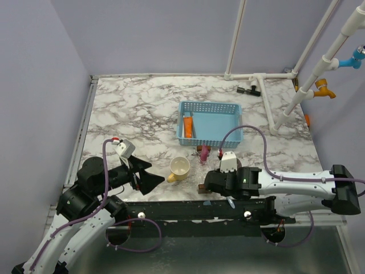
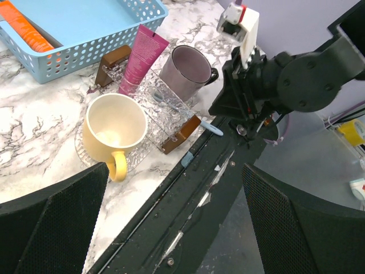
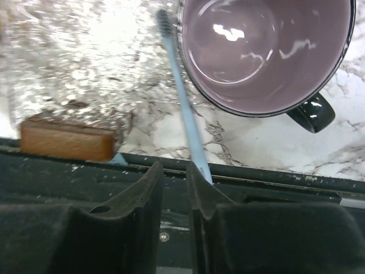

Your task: Prepare toiletry sets of a toothbrush and toothpaste on the tray

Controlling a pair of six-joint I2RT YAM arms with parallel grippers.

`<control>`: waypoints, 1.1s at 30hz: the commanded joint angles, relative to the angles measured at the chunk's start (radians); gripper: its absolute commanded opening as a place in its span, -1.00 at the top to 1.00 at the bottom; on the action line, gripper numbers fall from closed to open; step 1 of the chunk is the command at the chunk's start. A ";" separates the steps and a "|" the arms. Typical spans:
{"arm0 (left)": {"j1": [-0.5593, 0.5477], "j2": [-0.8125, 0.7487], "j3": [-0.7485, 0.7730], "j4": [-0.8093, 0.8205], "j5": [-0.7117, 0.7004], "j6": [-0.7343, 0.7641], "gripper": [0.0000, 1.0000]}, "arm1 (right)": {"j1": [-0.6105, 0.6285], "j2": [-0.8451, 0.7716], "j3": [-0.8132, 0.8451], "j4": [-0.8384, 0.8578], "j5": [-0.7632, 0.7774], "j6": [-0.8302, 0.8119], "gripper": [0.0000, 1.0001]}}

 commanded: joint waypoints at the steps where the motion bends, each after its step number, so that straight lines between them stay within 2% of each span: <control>1: 0.004 0.006 -0.002 0.011 -0.004 0.001 -0.98 | 0.006 0.024 -0.070 0.020 0.004 0.055 0.42; 8: 0.005 0.007 -0.004 0.013 -0.004 0.000 -0.98 | 0.006 0.028 -0.147 0.092 -0.023 0.071 0.02; 10: 0.004 0.008 -0.005 0.012 -0.004 0.000 -0.98 | 0.007 0.036 -0.162 0.123 -0.034 0.070 -0.01; 19: 0.004 0.009 -0.005 0.011 -0.003 0.002 -0.98 | 0.007 0.082 -0.233 0.236 -0.044 0.103 0.00; 29: 0.005 0.014 -0.005 0.013 -0.004 0.002 -0.98 | 0.006 0.107 -0.274 0.273 -0.035 0.126 0.03; 33: 0.005 0.019 -0.005 0.012 -0.004 0.002 -0.98 | 0.006 0.116 -0.286 0.287 -0.047 0.126 0.21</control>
